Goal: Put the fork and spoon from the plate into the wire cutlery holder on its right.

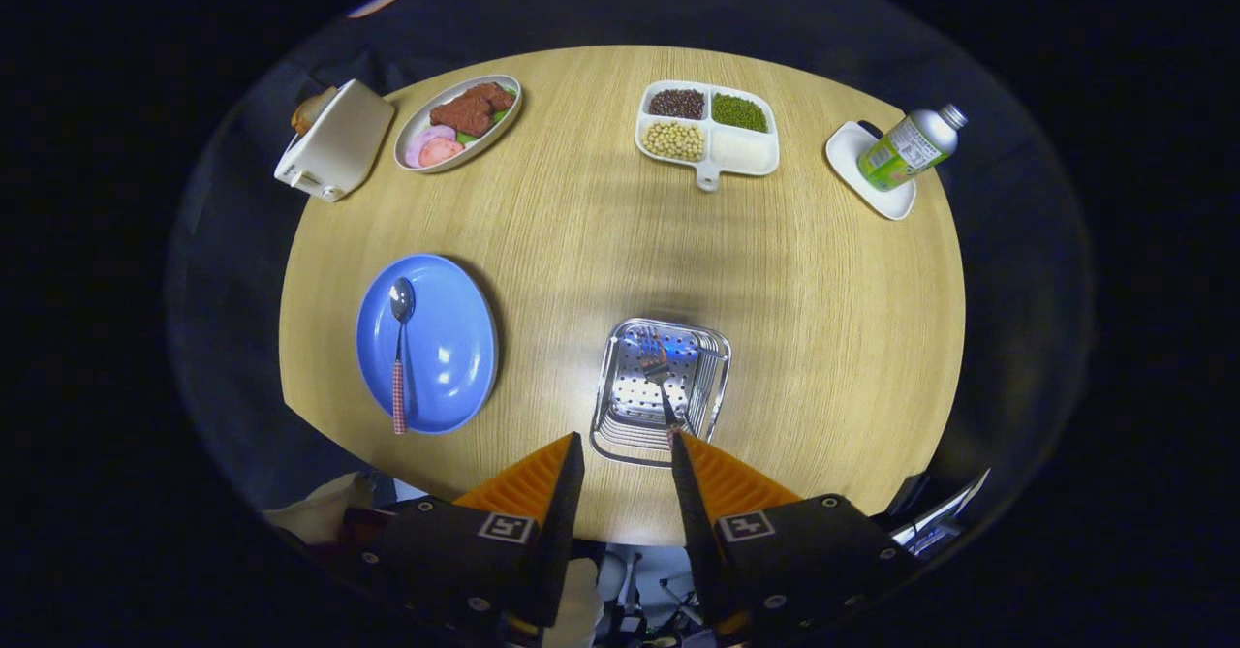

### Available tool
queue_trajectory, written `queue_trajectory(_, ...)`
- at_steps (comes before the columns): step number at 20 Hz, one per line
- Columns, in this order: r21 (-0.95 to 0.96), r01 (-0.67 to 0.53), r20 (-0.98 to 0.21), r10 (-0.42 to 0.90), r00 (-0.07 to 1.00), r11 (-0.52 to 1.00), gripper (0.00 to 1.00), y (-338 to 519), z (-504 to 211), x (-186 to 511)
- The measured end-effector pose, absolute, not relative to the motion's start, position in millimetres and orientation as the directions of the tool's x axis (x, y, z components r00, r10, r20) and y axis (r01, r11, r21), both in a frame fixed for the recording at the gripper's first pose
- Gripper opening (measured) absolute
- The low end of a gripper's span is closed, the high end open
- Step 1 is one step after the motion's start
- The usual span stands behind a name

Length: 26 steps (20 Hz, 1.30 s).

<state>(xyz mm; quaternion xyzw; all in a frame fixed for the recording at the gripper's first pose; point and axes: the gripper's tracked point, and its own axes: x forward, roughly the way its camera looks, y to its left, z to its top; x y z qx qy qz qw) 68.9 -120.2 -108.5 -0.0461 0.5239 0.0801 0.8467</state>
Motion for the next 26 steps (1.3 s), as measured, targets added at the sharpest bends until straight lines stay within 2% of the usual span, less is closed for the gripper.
queue_trajectory(2, 0.009, -0.164, -0.857, 0.093, 0.507, 0.986, 0.72, -112, -99, 73)
queue_trajectory(3, 0.001, -0.165, -0.834, 0.092, 0.544, 0.986, 0.91, -106, -96, 75)
queue_trajectory(4, -0.014, -0.174, -0.811, 0.091, 0.579, 0.985, 0.99, -100, -92, 77)
queue_trajectory(10, -0.043, -0.205, -0.647, 0.129, 0.751, 0.978, 1.00, -41, -80, 79)
queue_trajectory(14, -0.062, -0.240, -0.568, 0.164, 0.806, 0.969, 1.00, 8, -94, 72)
queue_trajectory(22, -0.026, -0.313, -0.484, 0.262, 0.835, 0.949, 1.00, 88, -125, 61)
queue_trajectory(26, -0.031, -0.318, -0.483, 0.264, 0.835, 0.948, 1.00, 108, -150, 63)
